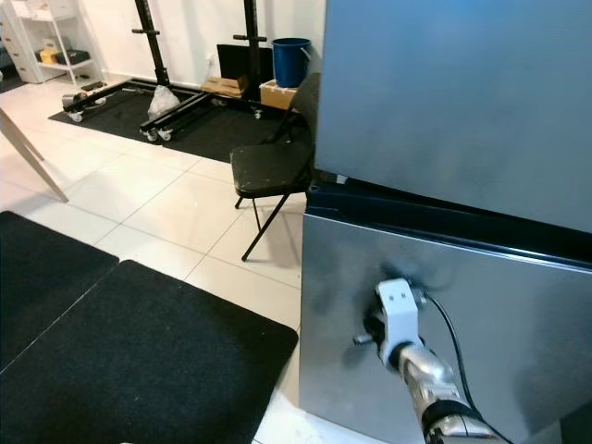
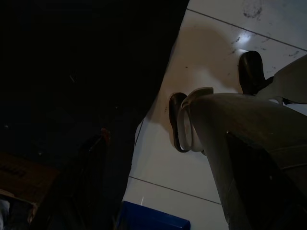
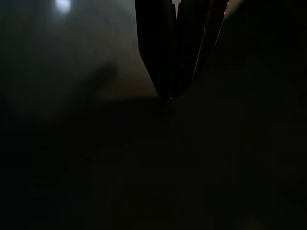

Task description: Restocking fridge

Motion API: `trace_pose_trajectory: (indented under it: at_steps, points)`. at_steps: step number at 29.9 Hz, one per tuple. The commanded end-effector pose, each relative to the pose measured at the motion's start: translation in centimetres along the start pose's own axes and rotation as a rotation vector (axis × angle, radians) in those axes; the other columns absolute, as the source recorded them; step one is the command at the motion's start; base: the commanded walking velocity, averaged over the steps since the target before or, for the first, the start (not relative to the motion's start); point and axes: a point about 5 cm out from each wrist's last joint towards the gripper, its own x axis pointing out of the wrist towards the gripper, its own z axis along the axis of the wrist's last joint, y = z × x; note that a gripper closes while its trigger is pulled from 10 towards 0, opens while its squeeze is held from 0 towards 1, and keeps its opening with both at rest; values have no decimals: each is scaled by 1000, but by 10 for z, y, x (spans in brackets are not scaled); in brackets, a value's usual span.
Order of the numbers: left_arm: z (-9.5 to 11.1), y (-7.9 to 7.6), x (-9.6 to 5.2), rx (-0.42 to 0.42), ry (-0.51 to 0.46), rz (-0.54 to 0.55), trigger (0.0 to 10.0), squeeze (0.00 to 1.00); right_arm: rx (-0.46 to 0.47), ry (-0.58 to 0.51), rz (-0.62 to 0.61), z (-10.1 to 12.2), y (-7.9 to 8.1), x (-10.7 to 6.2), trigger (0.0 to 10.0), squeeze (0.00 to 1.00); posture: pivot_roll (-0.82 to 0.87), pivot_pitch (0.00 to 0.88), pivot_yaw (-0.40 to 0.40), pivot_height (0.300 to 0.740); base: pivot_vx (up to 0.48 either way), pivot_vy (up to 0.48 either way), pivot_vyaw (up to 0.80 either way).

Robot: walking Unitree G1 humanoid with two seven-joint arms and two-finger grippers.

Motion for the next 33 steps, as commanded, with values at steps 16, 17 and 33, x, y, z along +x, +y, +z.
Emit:
trace_pose_trajectory:
  at_steps: [16, 17, 33]
  points:
    - [-13, 0, -4, -2, 22, 4, 10000, 0, -269, -269, -104, 108, 8, 27, 10000, 0, -35, 0, -15, 740, 0, 0, 0]
    - [-13, 0, -4, -2, 22, 4, 10000, 0, -269, -269, -104, 108, 8, 27, 10000, 0, -35, 0, -15, 740, 0, 0, 0]
    - [-13, -4, -3, -10, 19, -2, 10000, 0, -314, -15, 99, 37, 30, 25, 10000, 0, -47, 0, -16, 740, 0, 0, 0]
